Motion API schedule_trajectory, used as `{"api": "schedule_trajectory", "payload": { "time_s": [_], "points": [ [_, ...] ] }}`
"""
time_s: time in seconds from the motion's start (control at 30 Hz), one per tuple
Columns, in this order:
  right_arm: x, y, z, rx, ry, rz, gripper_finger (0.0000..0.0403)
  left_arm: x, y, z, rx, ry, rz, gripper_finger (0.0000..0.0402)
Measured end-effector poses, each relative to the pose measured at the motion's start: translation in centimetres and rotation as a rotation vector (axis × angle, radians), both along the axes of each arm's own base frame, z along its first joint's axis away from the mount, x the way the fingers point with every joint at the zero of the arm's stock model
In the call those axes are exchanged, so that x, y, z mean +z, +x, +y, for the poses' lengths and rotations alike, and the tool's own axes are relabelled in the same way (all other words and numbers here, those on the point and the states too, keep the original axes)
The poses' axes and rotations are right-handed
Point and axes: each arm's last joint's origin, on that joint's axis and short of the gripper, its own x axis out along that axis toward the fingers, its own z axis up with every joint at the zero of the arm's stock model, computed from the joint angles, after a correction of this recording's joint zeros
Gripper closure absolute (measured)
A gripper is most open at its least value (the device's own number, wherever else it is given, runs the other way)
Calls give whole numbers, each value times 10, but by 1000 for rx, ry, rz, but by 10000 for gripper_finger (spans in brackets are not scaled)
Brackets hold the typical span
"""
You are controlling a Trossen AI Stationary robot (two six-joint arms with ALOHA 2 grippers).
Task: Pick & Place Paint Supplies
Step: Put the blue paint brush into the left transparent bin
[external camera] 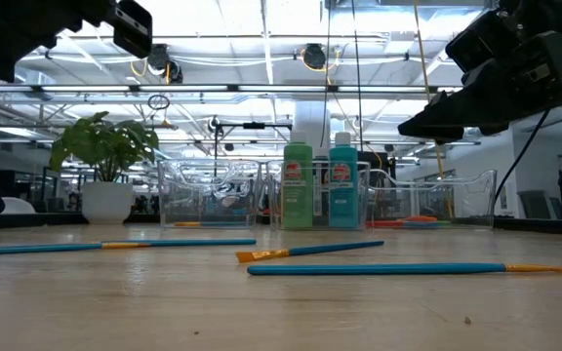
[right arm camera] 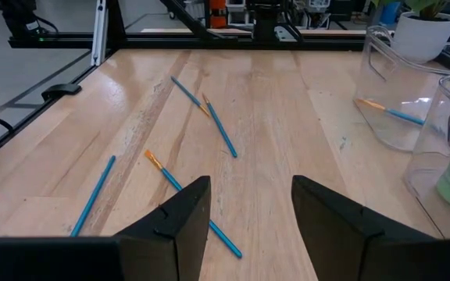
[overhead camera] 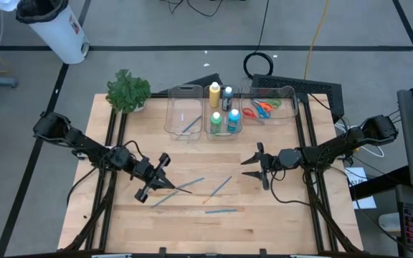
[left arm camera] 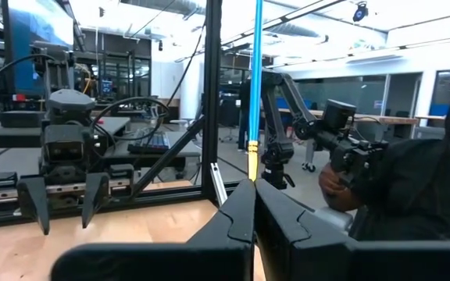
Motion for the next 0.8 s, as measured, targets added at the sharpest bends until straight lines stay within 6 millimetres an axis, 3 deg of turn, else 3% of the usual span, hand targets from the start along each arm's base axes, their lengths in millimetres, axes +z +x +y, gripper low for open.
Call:
{"api": "schedule_trajectory", "payload": {
  "time_s": [0.8],
  "points": [
    [0,0,0,0,0,0,232,-1,1,2,81,1,6,396]
  ]
}}
